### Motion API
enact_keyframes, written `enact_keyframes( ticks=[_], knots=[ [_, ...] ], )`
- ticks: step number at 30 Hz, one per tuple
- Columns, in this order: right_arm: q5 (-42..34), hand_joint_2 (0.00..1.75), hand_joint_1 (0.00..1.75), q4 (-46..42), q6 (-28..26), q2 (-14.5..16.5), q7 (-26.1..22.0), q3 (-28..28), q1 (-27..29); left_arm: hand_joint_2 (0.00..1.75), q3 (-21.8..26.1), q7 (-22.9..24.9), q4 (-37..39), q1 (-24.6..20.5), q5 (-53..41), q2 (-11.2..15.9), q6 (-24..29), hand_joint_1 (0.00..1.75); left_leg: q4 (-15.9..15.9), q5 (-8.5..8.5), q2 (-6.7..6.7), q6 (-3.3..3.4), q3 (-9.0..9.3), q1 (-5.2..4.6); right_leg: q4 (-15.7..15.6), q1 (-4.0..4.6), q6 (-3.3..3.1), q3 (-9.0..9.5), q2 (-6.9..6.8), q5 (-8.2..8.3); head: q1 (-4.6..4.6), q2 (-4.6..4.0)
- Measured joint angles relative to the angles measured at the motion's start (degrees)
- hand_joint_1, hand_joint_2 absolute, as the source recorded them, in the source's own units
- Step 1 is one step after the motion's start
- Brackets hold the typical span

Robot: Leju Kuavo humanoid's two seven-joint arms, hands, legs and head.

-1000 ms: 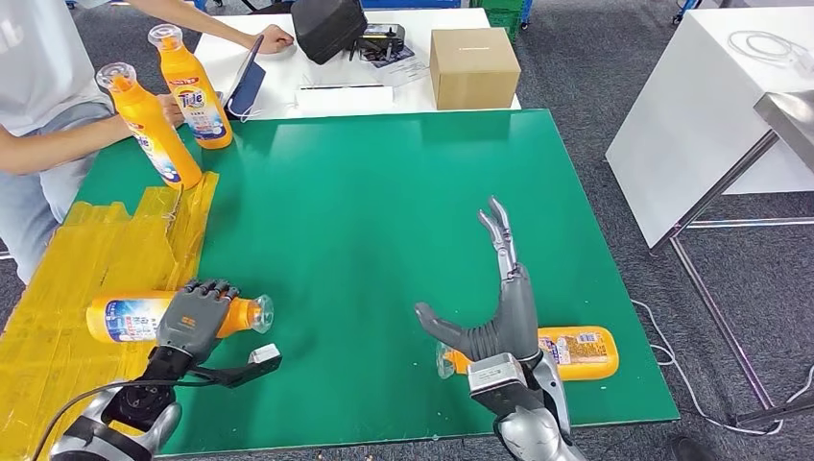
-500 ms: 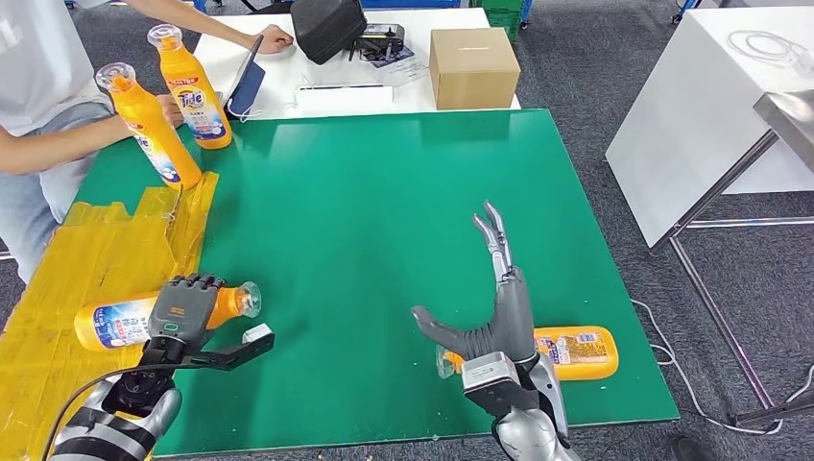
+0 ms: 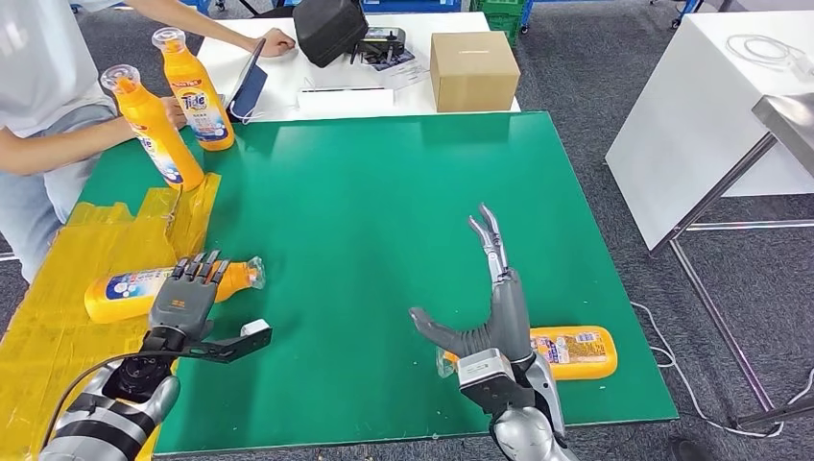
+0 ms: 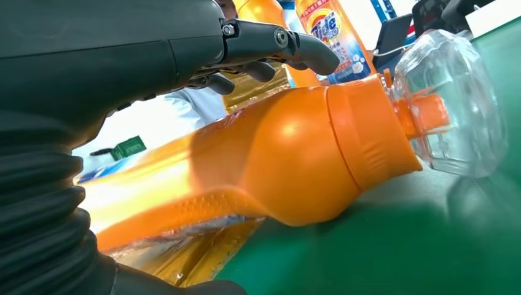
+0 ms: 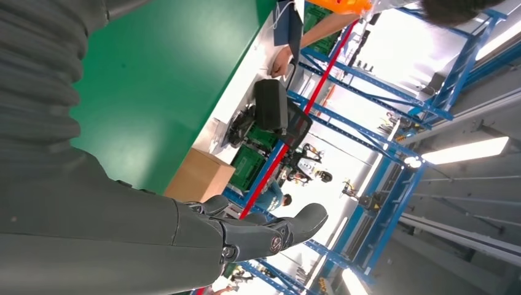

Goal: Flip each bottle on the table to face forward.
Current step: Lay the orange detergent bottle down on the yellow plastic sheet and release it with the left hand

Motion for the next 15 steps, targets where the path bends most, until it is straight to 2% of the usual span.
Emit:
enact_keyframes(
  ticks=[4,6,8,10,13,15],
  knots=[
    [-0.08,1.75,0.00,0.29,0.07,0.15,0.10,-0.04,0.00,1.75,-0.23,0.17,0.42,-0.25,0.47,0.07,0.35,0.00,0.00,0.00,0.00,0.00,0.08,0.00,0.00,0.00,0.00,0.07,0.00,0.00,0.00,0.00],
    [-0.09,1.75,0.00,0.44,0.19,0.19,0.19,-0.14,0.00,1.75,-0.27,0.20,0.46,-0.09,1.04,0.07,2.37,0.00,0.00,0.00,0.01,0.00,0.09,0.00,0.00,0.00,0.00,0.07,0.00,0.00,0.00,0.00],
    [-0.13,1.75,0.00,0.56,0.35,0.19,0.26,-0.24,0.01,1.75,-0.26,-0.52,0.15,0.70,2.18,0.02,7.16,0.00,0.00,0.01,0.03,0.00,0.08,0.00,0.00,0.00,0.00,0.03,0.01,0.00,0.01,0.00],
    [-0.25,1.75,0.00,0.67,0.44,0.17,0.23,-0.28,0.03,1.75,0.14,-2.92,-1.48,2.39,4.73,-0.45,14.86,0.00,0.01,0.01,0.06,0.00,0.02,0.00,0.00,0.00,0.00,-0.03,0.03,0.00,0.01,0.00],
    [-0.63,1.75,0.00,0.87,0.44,0.08,-0.07,-0.28,0.02,1.75,1.26,-9.61,-6.43,5.49,11.32,-1.81,24.69,0.00,0.01,-0.01,0.04,0.01,-0.10,0.00,-0.01,-0.02,0.01,-0.11,0.02,0.00,0.01,0.00],
    [-0.96,1.75,0.00,1.04,0.35,-0.02,-0.33,-0.28,0.02,1.75,2.00,-14.82,-10.07,7.54,17.70,-2.59,26.97,0.00,0.02,-0.03,0.05,0.01,-0.17,-0.01,-0.02,-0.03,0.01,-0.18,0.02,0.00,0.01,0.00]
  ],
)
